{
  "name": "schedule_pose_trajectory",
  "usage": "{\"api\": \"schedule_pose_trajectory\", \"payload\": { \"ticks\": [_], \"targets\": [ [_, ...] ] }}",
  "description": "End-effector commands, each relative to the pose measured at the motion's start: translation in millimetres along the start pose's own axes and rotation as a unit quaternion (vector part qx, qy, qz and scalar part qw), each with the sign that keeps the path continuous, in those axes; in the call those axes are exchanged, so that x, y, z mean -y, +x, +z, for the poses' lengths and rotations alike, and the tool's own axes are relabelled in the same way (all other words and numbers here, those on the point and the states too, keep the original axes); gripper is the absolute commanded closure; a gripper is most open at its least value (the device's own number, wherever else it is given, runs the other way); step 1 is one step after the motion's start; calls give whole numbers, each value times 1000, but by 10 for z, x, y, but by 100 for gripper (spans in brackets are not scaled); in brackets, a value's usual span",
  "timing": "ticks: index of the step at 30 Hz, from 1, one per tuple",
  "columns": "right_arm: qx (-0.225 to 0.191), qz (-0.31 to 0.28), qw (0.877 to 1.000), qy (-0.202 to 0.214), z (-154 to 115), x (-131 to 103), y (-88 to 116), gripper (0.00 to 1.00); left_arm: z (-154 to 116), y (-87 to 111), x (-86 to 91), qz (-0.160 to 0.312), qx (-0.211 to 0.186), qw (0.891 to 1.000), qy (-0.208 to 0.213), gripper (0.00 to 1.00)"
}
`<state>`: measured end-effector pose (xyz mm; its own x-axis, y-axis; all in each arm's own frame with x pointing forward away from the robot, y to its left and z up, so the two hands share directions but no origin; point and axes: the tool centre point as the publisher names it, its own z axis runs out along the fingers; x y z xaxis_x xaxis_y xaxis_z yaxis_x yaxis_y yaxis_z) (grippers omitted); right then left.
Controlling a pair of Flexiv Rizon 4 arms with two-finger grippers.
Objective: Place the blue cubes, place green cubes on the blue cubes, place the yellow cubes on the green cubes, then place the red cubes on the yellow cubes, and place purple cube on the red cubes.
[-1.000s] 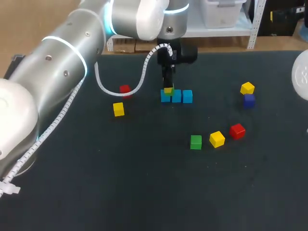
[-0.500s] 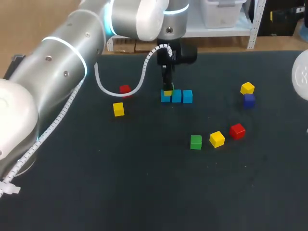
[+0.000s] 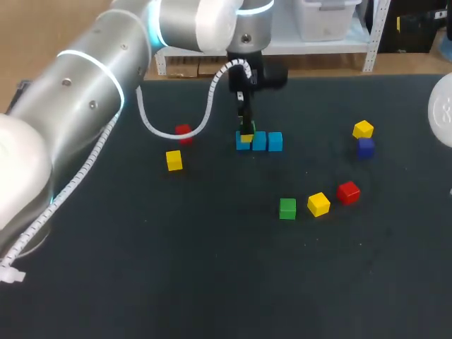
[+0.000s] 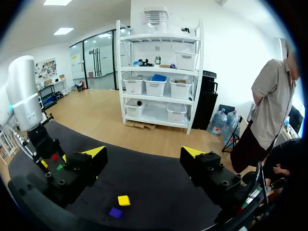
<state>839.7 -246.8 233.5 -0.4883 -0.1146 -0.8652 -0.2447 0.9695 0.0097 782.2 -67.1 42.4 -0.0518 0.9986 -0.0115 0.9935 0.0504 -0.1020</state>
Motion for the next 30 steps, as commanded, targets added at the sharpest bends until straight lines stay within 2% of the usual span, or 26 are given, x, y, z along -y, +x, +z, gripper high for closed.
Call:
{"api": "schedule_pose_trajectory", "payload": {
  "ticks": [1, 16, 30],
  "targets": [
    [0, 0, 1000, -1, 1, 6, 0, 0, -163, 66, 51, 3, 7, 999, 37, 0],
    [0, 0, 1000, -1, 1, 6, 0, 0, -498, 489, 376, -23, 26, 999, 7, 0],
    [0, 0, 1000, -1, 1, 6, 0, 0, -720, 800, 753, -59, 38, 997, -20, 0]
  ]
}}
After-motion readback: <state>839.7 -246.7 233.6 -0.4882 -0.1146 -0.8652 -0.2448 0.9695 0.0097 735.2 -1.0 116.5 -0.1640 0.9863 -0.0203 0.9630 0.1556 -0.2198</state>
